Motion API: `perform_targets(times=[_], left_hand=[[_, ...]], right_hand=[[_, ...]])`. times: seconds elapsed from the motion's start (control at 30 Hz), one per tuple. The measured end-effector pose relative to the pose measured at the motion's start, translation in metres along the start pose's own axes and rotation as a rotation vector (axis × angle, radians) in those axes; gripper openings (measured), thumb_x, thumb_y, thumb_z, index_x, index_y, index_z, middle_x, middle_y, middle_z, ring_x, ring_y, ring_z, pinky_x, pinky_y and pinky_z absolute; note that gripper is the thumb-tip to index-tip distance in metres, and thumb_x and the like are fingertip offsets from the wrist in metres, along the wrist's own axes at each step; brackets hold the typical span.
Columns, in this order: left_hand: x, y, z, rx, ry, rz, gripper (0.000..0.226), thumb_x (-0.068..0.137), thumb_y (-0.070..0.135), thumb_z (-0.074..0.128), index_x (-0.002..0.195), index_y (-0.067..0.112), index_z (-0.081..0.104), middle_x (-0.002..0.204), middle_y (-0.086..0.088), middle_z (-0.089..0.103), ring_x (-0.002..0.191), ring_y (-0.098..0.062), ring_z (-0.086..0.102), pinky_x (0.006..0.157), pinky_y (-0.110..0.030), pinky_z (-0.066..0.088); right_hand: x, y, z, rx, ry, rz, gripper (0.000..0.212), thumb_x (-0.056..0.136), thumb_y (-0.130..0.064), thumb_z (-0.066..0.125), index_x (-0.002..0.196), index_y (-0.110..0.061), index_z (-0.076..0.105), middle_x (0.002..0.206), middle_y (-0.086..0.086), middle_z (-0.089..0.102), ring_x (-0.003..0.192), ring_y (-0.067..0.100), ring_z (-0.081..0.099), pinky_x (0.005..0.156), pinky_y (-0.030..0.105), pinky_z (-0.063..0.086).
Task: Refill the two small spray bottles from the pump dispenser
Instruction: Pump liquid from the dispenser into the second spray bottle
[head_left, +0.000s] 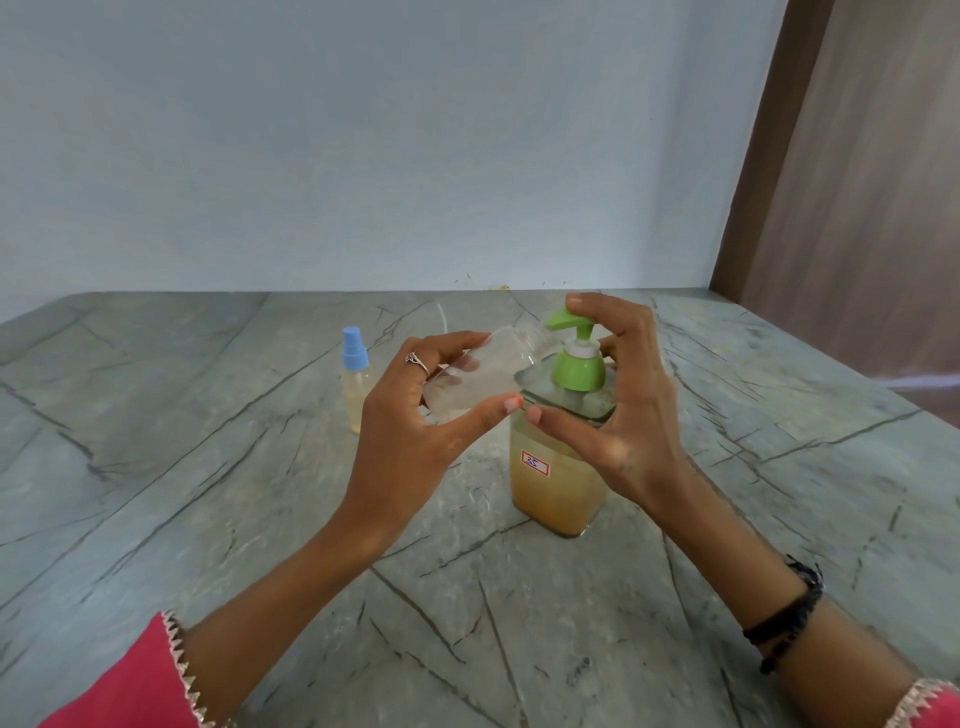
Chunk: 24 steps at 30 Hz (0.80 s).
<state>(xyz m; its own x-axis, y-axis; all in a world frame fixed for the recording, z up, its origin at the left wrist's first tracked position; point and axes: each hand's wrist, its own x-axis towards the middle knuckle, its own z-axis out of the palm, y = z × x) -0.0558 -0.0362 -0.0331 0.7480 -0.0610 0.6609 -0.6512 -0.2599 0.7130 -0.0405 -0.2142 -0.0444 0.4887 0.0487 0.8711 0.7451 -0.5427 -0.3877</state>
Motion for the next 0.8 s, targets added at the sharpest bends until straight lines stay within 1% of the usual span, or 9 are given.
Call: perform_targets(times=[0.1, 0.2, 0.33, 0.47, 0.57, 0.8], left_hand=[[-0.0001, 0.0023, -0.0002, -0.008, 0.000, -0.013, 0.043, 0.065, 0.039, 0.071, 0.105, 0.037, 0.056, 0.103, 0.003, 0.062, 0.095, 0.003, 0.058, 0.078, -0.005, 0.043], [-0.0009, 0.0037, -0.0002, -0.026, 0.001, -0.023, 0.043, 0.063, 0.039, 0.070, 0.104, 0.038, 0.056, 0.104, 0.003, 0.062, 0.096, 0.003, 0.058, 0.078, -0.005, 0.043], [-0.0008, 0.0040, -0.0002, -0.022, 0.000, -0.022, 0.043, 0.063, 0.040, 0.070, 0.104, 0.039, 0.055, 0.104, 0.005, 0.062, 0.096, 0.004, 0.058, 0.079, -0.005, 0.043], [-0.0007, 0.0031, -0.0007, -0.011, 0.001, -0.019, 0.046, 0.064, 0.044, 0.074, 0.106, 0.037, 0.057, 0.104, 0.005, 0.063, 0.097, 0.001, 0.059, 0.080, -0.006, 0.043], [-0.0007, 0.0038, -0.0004, -0.012, 0.002, -0.020, 0.045, 0.064, 0.040, 0.073, 0.106, 0.035, 0.057, 0.104, 0.004, 0.063, 0.096, 0.001, 0.059, 0.079, -0.005, 0.043], [-0.0009, 0.0041, -0.0002, -0.023, -0.002, -0.020, 0.043, 0.064, 0.038, 0.071, 0.105, 0.037, 0.056, 0.105, 0.003, 0.063, 0.097, 0.003, 0.059, 0.079, -0.006, 0.043]], right_hand=[[-0.0004, -0.0003, -0.0005, -0.008, -0.008, 0.003, 0.075, 0.069, -0.040, 0.070, 0.135, -0.027, 0.036, 0.132, -0.012, 0.040, 0.113, -0.008, 0.047, 0.080, 0.005, 0.041], [-0.0009, 0.0002, -0.0002, -0.003, -0.005, -0.015, 0.074, 0.069, -0.036, 0.071, 0.135, -0.022, 0.040, 0.138, -0.010, 0.040, 0.122, -0.006, 0.044, 0.085, 0.005, 0.039], [-0.0002, 0.0007, -0.0001, 0.014, 0.007, -0.011, 0.070, 0.068, -0.036, 0.072, 0.131, -0.023, 0.043, 0.132, -0.008, 0.042, 0.118, -0.005, 0.046, 0.083, 0.006, 0.040], [0.0008, 0.0002, 0.0003, 0.026, 0.018, -0.010, 0.069, 0.067, -0.037, 0.073, 0.128, -0.024, 0.044, 0.128, -0.010, 0.043, 0.116, -0.005, 0.047, 0.081, 0.006, 0.041], [0.0011, 0.0003, 0.0000, 0.026, 0.016, -0.009, 0.068, 0.066, -0.036, 0.073, 0.127, -0.023, 0.044, 0.127, -0.006, 0.045, 0.114, -0.006, 0.047, 0.080, 0.005, 0.041], [0.0016, -0.0001, 0.0001, 0.017, 0.013, -0.013, 0.068, 0.066, -0.035, 0.072, 0.126, -0.022, 0.044, 0.127, -0.002, 0.047, 0.114, -0.006, 0.047, 0.080, 0.005, 0.040]])
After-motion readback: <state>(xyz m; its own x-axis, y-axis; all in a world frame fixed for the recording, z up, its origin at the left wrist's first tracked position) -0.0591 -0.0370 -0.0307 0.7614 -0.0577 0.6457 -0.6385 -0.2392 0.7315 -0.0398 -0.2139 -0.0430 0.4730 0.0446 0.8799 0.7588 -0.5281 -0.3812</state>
